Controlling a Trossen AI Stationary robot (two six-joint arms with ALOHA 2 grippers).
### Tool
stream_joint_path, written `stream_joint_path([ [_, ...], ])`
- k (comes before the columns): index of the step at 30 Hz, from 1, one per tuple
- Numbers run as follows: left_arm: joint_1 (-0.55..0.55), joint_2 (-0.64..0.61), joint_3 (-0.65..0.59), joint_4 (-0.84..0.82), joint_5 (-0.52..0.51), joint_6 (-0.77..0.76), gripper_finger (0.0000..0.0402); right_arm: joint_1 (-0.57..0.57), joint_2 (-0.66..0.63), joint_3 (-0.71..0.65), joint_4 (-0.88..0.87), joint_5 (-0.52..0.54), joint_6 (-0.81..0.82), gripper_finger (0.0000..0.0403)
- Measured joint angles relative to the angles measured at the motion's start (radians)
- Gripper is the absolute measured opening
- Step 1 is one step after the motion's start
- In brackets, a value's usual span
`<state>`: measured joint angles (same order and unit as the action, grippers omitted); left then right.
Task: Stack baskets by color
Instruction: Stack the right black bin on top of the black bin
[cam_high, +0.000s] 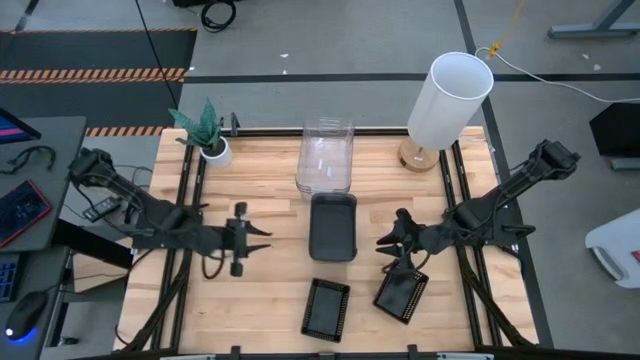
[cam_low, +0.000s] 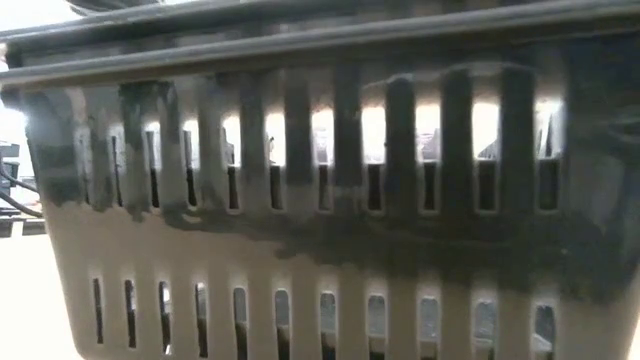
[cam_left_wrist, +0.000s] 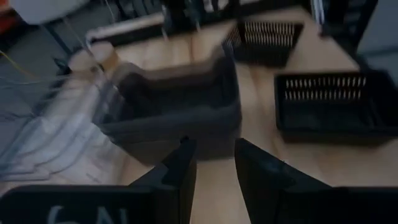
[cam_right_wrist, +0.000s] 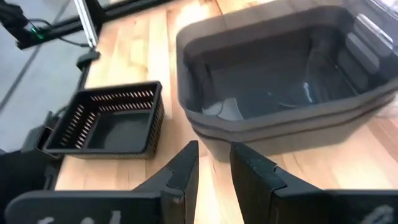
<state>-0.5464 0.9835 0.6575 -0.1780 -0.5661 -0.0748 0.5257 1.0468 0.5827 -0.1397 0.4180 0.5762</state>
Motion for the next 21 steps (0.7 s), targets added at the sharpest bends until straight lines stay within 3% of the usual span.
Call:
stream_joint_path([
  [10,0.011,-0.330,-0.241,0.208,-0.117,0.040,0.0116,-0.045,0.112,0.108,-0.112,-0.052,0.002,0.0097],
  [21,0.059,-0.572,-0.446,0.403,-0.221,0.071,0.0116,-0.070,0.251,0.261,-0.373,-0.137,0.060,0.0097],
])
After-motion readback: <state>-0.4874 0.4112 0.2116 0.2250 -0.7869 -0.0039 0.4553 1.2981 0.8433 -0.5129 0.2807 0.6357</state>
